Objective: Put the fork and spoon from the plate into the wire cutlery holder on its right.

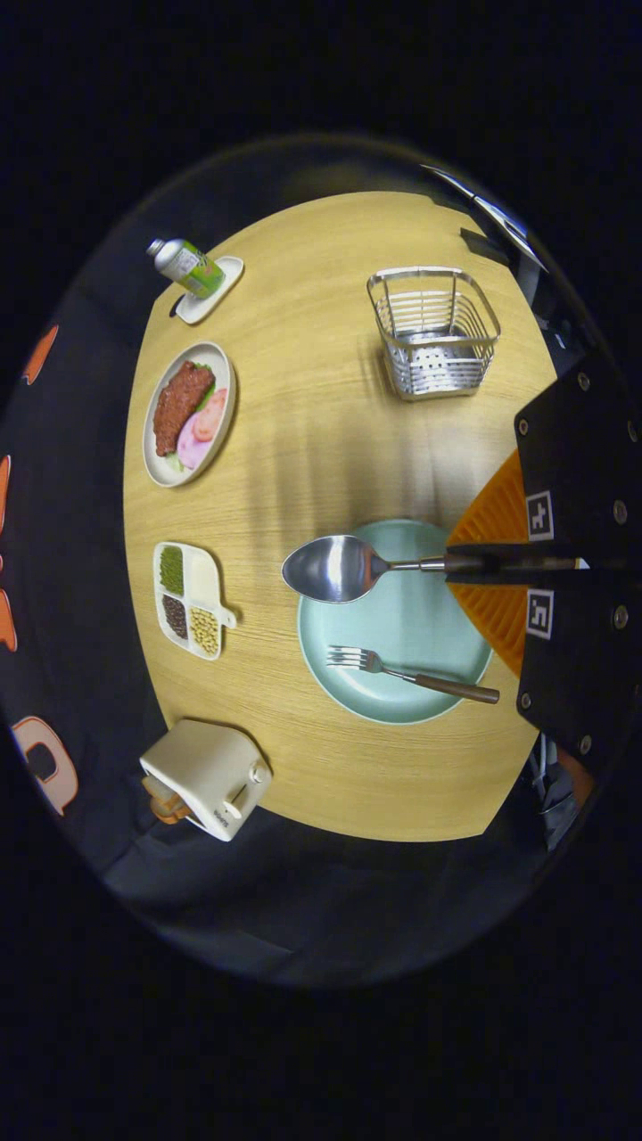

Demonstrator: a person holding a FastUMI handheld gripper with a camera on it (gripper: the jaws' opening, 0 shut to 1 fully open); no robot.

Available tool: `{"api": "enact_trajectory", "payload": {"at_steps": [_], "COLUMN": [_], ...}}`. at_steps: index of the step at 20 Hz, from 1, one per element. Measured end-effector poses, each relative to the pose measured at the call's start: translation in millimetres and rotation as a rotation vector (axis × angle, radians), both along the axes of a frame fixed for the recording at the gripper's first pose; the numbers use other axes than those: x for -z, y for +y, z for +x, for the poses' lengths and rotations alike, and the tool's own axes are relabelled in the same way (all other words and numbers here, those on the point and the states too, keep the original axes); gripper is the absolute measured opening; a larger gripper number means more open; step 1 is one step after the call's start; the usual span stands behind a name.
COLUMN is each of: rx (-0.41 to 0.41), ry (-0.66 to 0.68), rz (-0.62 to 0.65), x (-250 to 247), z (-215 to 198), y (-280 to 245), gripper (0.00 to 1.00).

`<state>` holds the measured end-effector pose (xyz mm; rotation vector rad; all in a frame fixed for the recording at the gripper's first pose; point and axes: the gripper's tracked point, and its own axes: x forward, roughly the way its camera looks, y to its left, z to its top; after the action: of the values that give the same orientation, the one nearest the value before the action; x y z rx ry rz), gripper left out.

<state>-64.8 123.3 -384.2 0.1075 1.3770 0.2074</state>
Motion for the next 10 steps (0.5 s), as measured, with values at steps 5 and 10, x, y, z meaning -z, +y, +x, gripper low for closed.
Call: {"api": "enact_trajectory", "payload": {"at_steps": [5,10], "rx": [0.057,0.075], "ry": [-0.071,-0.052], "rz": [-0.049,-0.101], "x": [-33,-33], "z": [0,-19], "y": [-68,-124], "gripper": [0.05,0.05]}}
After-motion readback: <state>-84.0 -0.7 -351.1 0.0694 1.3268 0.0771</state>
